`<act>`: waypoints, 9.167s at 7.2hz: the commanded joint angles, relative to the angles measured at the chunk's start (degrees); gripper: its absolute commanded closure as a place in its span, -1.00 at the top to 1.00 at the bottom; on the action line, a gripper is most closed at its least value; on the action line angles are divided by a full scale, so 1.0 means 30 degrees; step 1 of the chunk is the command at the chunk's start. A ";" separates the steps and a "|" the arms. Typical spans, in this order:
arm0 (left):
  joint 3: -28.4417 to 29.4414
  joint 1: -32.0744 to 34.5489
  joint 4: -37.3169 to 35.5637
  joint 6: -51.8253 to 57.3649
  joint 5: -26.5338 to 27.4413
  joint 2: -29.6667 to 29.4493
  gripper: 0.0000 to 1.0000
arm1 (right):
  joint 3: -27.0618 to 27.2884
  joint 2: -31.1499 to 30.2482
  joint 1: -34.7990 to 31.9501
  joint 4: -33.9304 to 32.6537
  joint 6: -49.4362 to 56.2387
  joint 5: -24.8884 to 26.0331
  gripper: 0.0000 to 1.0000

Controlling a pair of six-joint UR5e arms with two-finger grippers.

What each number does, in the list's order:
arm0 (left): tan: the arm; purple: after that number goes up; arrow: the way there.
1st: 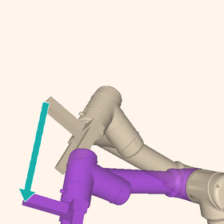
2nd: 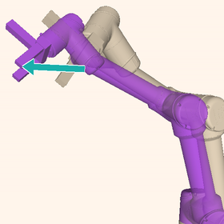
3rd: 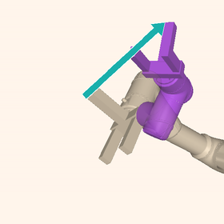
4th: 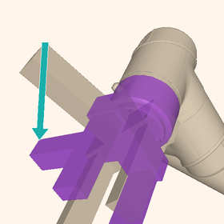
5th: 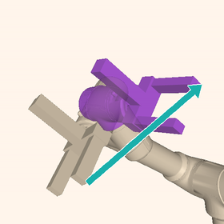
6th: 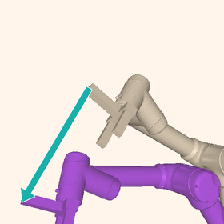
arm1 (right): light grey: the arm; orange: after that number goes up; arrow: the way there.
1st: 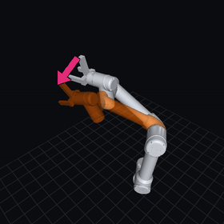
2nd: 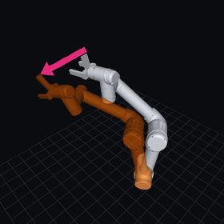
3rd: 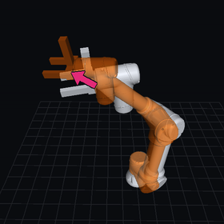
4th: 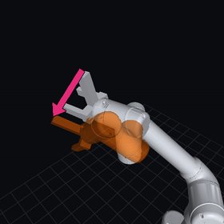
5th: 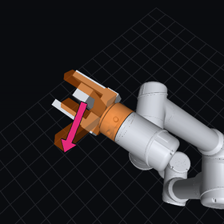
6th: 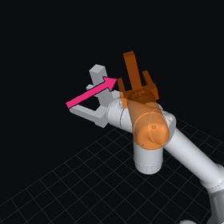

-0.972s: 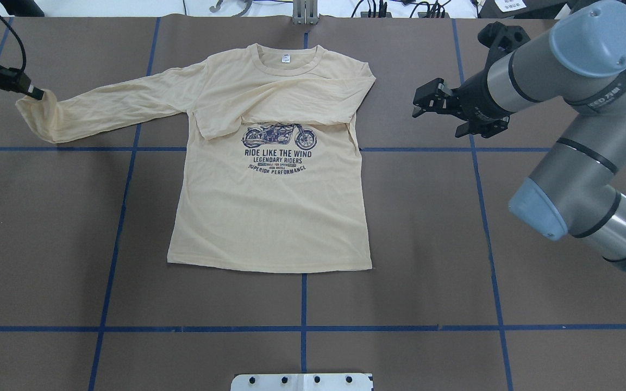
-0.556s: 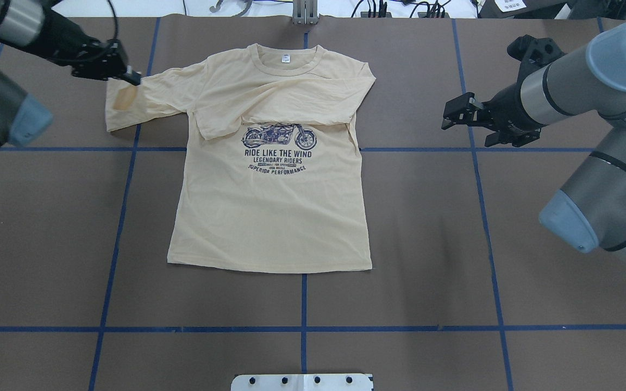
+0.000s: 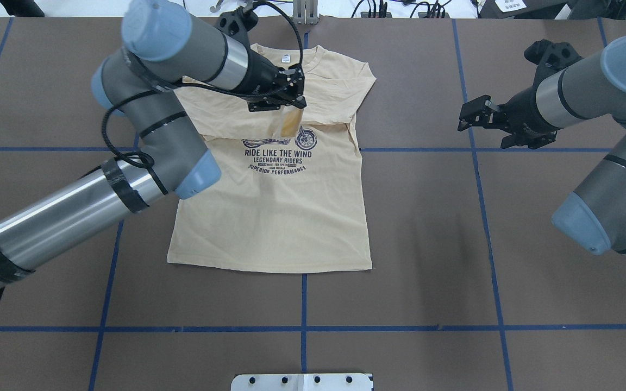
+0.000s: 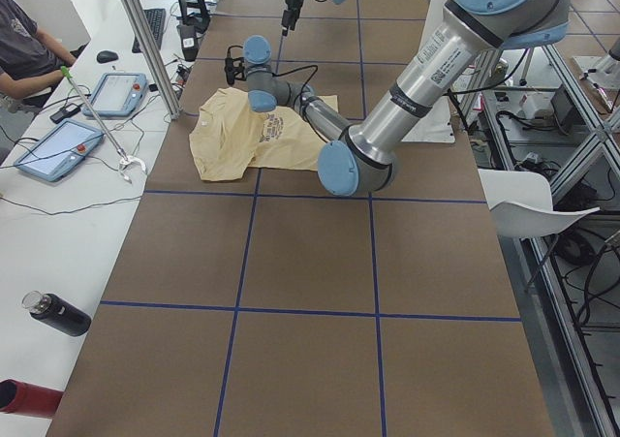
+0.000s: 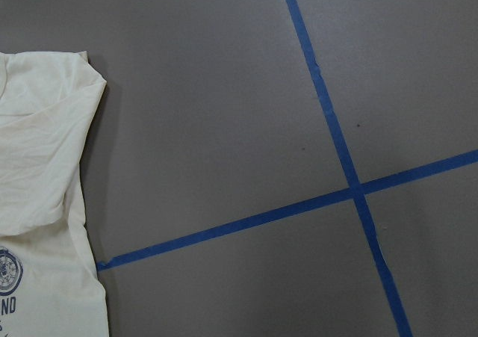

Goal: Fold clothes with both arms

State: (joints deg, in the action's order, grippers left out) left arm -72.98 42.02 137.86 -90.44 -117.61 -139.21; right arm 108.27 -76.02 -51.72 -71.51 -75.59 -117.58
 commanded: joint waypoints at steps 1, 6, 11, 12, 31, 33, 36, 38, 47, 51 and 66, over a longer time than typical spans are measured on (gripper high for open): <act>0.1698 -0.1898 0.0014 -0.1627 0.3008 -0.1633 -1.00 | -0.0085 0.0029 0.0042 0.0019 -0.0029 0.0110 0.98; 0.4934 -0.2639 0.0307 -0.1933 0.5394 -0.4049 0.44 | -0.0174 0.0116 0.0275 0.0019 -0.0348 0.0111 0.98; -0.3266 -0.0474 -0.0161 0.1516 0.2201 0.3448 0.37 | 0.1819 0.0761 1.0159 -0.0215 -1.1346 0.9113 0.97; -0.3357 -0.0470 -0.0132 0.1582 0.2229 0.3743 0.37 | 0.1500 0.1458 1.1890 -0.0302 -1.2962 1.1193 0.96; -0.3475 -0.0499 -0.0103 0.1494 0.2435 0.4127 0.39 | -0.0555 0.2460 1.2377 -0.0801 -1.3388 1.1566 0.58; -0.3446 -0.0499 -0.0103 0.1494 0.2435 0.4127 0.40 | -0.0758 0.2344 1.2493 -0.0831 -1.3388 1.1595 0.62; -0.3446 -0.0499 -0.0103 0.1494 0.2435 0.4127 0.40 | -0.0818 0.2314 1.2552 -0.0860 -1.3388 1.1595 0.62; -0.3446 -0.0499 -0.0074 0.1494 0.2435 0.4127 0.40 | -0.0934 0.2343 1.2552 -0.0860 -1.3388 1.1624 0.54; -0.3649 -0.0528 -0.0219 0.0854 0.2464 0.5316 0.43 | -0.0062 0.2199 1.2348 -0.0889 -1.3388 1.1536 -1.00; -0.9311 -0.2928 -0.4790 0.0908 0.6533 1.0696 0.40 | 0.0735 0.1523 1.2377 -0.0889 -1.3388 1.1478 -1.00; -1.1766 -0.6534 -0.6899 -0.2109 0.7211 1.3561 0.12 | 0.0852 0.1582 1.2552 -0.0889 -1.3417 1.1507 -1.00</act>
State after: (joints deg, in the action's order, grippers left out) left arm -108.24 22.47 117.36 -96.71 -95.91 -98.53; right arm 110.83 -71.28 -14.08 -74.18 -115.84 -83.06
